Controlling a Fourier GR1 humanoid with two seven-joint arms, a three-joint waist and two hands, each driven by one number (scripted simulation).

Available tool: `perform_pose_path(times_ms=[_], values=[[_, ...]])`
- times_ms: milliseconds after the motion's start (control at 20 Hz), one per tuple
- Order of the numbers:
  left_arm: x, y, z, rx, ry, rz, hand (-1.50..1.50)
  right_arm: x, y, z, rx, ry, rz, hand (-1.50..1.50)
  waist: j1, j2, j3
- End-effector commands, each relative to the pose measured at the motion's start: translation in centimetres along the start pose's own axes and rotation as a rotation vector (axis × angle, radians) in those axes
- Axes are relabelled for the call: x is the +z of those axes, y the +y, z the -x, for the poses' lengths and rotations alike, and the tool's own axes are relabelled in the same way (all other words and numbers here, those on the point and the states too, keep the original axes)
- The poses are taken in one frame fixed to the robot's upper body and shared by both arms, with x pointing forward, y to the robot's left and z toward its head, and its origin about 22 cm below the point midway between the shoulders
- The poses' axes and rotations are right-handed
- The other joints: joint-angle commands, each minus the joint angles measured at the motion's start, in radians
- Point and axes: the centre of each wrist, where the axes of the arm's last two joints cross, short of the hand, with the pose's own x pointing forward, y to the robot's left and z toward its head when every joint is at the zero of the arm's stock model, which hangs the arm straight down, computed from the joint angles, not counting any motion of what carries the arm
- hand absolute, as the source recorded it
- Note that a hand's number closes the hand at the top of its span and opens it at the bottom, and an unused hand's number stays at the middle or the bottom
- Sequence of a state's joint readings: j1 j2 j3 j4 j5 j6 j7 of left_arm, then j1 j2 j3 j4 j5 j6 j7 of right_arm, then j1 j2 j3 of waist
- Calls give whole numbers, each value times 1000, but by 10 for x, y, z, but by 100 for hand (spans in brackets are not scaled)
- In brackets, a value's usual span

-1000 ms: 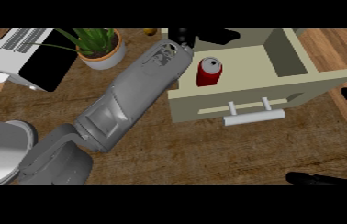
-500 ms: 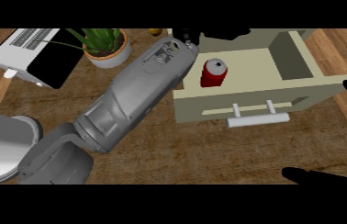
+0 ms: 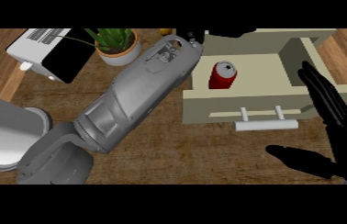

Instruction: Pick up the can, place it into the drawer and close the drawer

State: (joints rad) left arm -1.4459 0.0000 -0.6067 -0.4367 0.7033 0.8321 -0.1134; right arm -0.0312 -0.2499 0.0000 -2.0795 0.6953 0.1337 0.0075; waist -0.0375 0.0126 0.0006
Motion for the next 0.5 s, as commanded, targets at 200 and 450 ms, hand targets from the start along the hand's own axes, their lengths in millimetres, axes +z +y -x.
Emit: perform_pose_path(times_ms=[200,450], values=[[2,5,0,11,18,-5,-150,-7,58,17,234,55,-102,-150,52,-15,-1],[-14,34,-16,11,18,-20,-150,-17,89,35,232,99,-48,-150,57,-17,0]])
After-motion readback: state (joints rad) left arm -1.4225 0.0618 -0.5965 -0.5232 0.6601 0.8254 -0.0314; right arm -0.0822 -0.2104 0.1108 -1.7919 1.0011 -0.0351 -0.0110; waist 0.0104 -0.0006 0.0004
